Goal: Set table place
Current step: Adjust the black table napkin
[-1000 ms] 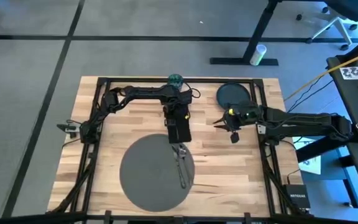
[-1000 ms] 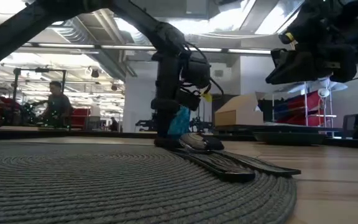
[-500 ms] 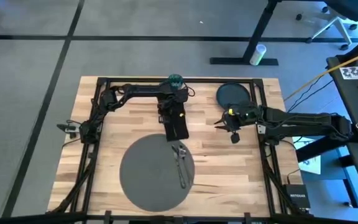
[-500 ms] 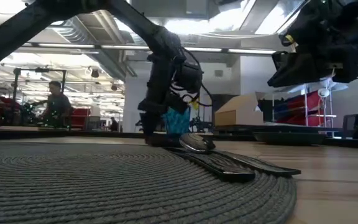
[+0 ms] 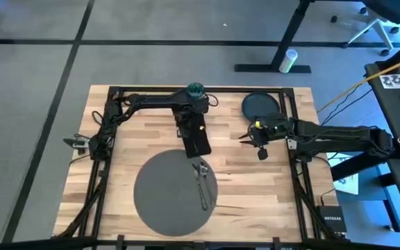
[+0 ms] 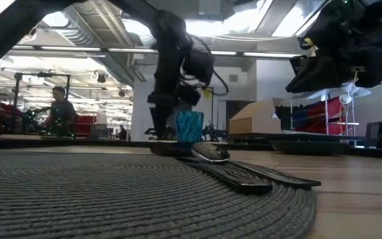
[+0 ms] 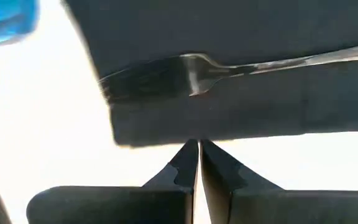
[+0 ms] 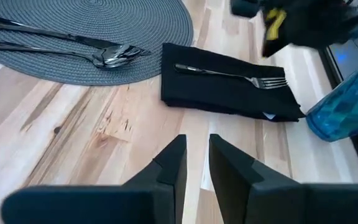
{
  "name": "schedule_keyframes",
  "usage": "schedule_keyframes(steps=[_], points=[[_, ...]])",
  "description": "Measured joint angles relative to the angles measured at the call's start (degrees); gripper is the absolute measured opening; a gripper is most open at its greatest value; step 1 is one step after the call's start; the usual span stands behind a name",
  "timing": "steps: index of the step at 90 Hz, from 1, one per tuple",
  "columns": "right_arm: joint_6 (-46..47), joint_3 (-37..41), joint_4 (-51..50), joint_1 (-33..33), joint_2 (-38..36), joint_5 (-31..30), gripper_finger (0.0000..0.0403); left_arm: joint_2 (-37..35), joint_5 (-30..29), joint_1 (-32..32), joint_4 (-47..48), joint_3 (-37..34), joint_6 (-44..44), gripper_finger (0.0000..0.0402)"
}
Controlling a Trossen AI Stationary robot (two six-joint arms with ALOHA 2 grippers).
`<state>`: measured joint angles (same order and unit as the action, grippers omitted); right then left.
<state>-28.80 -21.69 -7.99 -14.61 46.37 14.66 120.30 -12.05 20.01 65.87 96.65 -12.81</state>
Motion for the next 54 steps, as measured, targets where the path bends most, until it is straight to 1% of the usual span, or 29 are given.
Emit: schedule_keyframes(steps=[10, 20, 25, 40, 47, 54], points=[[0.0, 0.0, 0.1, 0.0, 0.0, 0.0, 0.0053, -1.8, 0.4, -1.8, 0.9, 0.0, 2.6, 0.0], [0.0, 0.0, 0.2, 0.0, 0.0, 0.0, 0.0053, -1.9, 4.6, -4.4, 1.1, -0.1, 4.4, 0.0], [0.0, 0.0, 0.2, 0.0, 0.0, 0.0, 0.0053, -1.8, 5.6, -5.7, -1.1, -1.2, 4.4, 0.0], [0.0, 0.0, 0.2, 0.0, 0.0, 0.0, 0.0053, -1.7, 5.7, -8.3, -10.2, -5.8, 4.3, 0.0], [0.0, 0.0, 0.3, 0.0, 0.0, 0.0, 0.0053, -1.7, 5.7, -8.4, -13.8, -7.8, 4.7, 0.0], [0.0, 0.0, 0.5, 0.0, 0.0, 0.0, 0.0053, -1.6, 5.7, -7.7, -14.5, -9.2, 5.3, 0.0]])
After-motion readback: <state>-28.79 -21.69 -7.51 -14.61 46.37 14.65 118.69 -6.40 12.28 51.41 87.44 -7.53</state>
